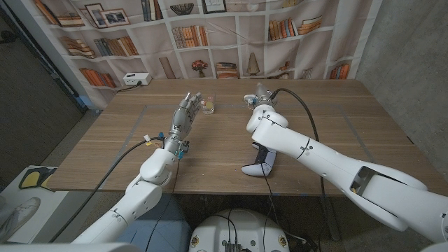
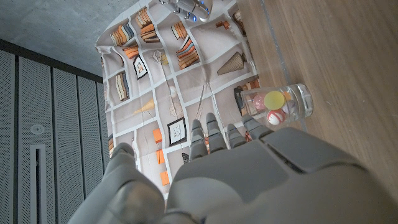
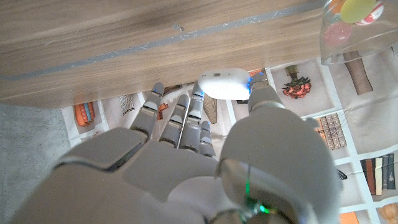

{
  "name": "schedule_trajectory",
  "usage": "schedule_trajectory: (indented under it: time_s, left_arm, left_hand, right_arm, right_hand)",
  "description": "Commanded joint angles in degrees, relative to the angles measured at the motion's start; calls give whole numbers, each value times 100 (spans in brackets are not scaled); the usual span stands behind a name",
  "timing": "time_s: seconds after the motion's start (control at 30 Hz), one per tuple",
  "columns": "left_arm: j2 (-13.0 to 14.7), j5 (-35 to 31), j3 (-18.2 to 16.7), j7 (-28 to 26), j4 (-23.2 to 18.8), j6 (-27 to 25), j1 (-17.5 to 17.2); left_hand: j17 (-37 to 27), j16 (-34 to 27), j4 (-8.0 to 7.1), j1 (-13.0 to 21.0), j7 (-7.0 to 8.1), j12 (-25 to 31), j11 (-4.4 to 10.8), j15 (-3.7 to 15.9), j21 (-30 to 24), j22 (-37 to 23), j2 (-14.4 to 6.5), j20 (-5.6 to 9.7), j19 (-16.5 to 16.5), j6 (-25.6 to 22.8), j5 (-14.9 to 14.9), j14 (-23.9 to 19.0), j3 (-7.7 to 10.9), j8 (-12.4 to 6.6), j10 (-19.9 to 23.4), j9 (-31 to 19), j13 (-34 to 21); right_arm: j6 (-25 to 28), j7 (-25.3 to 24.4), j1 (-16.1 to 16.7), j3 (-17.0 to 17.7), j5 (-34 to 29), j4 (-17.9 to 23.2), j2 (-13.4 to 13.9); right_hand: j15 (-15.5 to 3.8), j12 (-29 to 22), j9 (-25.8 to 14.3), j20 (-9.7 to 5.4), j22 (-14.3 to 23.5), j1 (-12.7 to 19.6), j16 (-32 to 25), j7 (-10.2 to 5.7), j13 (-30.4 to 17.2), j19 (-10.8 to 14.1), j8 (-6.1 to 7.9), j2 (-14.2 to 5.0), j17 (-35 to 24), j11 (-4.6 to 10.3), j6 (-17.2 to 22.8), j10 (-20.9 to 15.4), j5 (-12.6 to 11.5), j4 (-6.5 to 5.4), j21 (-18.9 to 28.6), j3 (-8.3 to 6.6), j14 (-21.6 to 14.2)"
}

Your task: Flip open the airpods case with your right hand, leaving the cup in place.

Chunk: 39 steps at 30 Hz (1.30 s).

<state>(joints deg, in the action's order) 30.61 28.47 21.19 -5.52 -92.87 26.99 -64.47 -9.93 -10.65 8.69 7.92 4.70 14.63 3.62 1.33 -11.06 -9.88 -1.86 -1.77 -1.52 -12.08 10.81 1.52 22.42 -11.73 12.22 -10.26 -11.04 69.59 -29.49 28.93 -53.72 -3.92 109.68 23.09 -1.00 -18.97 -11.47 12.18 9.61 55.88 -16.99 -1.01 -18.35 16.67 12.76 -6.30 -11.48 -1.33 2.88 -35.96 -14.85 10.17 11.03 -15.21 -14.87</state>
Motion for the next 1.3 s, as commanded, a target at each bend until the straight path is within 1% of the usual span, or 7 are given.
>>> schedule_trajectory:
  time_s: [0.03,0.3,0.47,0.63,0.93,1.07,1.3]
  left_arm:
    - [-175,-718,-5,-733,-196,34,-69]
    - [-333,-1063,46,-1045,-226,21,-27]
    - [-487,-1591,11,-1599,-328,-82,-56]
    - [-533,-1914,40,-1833,-430,-223,-23]
    - [-911,-2668,86,-2695,-552,-531,17]
    - [-1058,-2859,144,-2939,-524,-576,77]
    - [-1287,-3182,286,-3309,-514,-850,193]
  left_hand:
    - [-11,-47,111,335,-13,46,47,37,-19,-2,-67,-12,-46,-189,-14,-79,147,-97,158,-35,-28]
    - [-10,-39,169,618,12,41,59,79,-11,0,-100,-25,-68,-306,-26,-114,258,-133,226,-42,-29]
    - [0,-94,192,1350,105,114,137,268,-54,1,-108,-17,-322,-778,-63,-473,505,-236,676,-44,-15]
    - [-15,-68,189,1827,-45,-84,-6,139,-37,-8,-81,-76,-381,-508,-73,-611,628,-76,290,-58,-33]
    - [-15,-55,178,2814,282,119,397,333,-40,-14,-320,-78,-509,-885,-58,-690,891,-170,1123,-84,-57]
    - [-12,-63,207,3056,405,142,330,354,-30,-10,-295,-64,-523,-1024,-54,-726,916,-200,1299,-88,-59]
    - [-14,-59,185,3457,414,36,513,376,-21,-9,-183,-2,-576,-1158,-64,-766,869,-178,1298,-95,-62]
  right_arm:
    - [-472,106,308,610,325,570,284]
    - [-752,159,381,786,456,718,393]
    - [-922,225,466,982,627,793,414]
    - [-1002,184,514,1051,678,856,413]
    - [-1215,26,741,1385,922,956,242]
    - [-1334,1,770,1458,1010,974,227]
    - [-1388,-61,866,1645,1204,1087,198]
  right_hand:
    - [36,-22,-15,-5,15,250,-47,20,-166,53,22,-208,-5,402,71,-477,-45,-59,7,-110,-122]
    - [63,-29,-15,-10,16,280,-56,36,-185,101,21,-209,-9,404,101,-495,-55,-73,18,-118,-145]
    - [58,-30,-15,-9,16,296,-57,39,-194,120,21,-212,-12,398,116,-501,-60,-78,20,-123,-146]
    - [50,-28,-15,-7,15,311,-57,36,-202,131,19,-216,-14,407,123,-496,-64,-80,21,-129,-144]
    - [38,-31,-15,-2,14,332,-61,58,-220,153,20,-206,-19,393,156,-511,-70,-90,18,-128,-150]
    - [25,-34,-15,0,14,340,-62,56,-229,161,18,-203,-21,393,167,-520,-72,-95,16,-127,-150]
    - [49,-41,-15,4,14,350,-66,84,-243,171,12,-186,-23,380,176,-543,-75,-100,12,-120,-160]
